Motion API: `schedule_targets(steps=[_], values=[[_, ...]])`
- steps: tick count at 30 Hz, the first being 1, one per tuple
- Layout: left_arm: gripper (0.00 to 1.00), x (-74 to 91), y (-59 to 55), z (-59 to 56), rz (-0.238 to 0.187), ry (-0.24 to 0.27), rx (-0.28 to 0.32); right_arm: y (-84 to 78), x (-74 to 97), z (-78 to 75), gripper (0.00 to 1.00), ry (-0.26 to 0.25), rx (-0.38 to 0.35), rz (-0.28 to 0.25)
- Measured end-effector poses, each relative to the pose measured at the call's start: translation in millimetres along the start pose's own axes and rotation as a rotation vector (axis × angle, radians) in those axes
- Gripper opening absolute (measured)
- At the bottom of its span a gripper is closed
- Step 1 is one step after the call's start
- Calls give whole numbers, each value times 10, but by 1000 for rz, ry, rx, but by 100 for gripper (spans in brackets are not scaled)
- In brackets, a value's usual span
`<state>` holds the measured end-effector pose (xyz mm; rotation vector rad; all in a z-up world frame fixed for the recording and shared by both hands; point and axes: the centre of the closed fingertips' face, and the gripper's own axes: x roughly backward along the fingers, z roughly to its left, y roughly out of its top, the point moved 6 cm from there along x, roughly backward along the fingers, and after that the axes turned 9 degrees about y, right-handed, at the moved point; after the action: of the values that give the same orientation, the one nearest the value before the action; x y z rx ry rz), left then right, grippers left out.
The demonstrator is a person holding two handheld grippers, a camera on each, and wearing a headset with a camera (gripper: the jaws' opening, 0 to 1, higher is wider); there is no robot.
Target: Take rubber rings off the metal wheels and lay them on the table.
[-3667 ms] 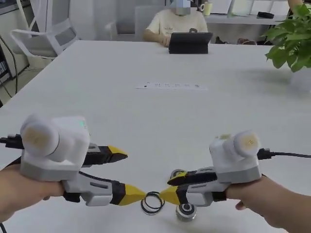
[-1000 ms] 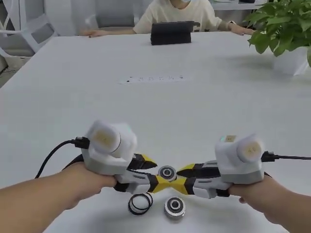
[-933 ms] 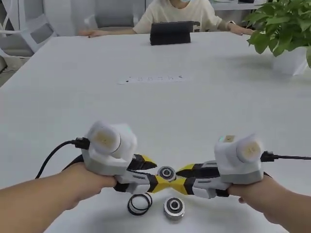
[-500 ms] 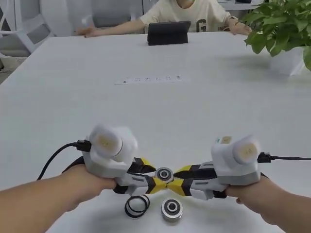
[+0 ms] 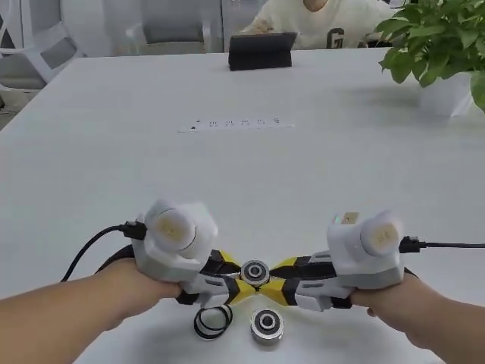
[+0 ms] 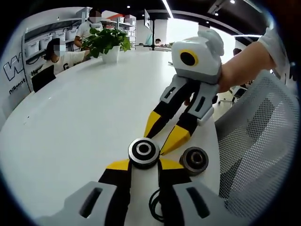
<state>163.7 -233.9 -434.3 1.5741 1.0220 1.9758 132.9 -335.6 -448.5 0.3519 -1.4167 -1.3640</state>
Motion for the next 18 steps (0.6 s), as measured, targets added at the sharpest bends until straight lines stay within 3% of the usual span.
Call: schedule_targets(steps=[11,18], values=[[16,-5,-3,7,5,8,-9,-2,3,-4,17,-1,4,1],[15,12,16,1,-8,11,-49,-2,2,-9,17,-1,3,-2]])
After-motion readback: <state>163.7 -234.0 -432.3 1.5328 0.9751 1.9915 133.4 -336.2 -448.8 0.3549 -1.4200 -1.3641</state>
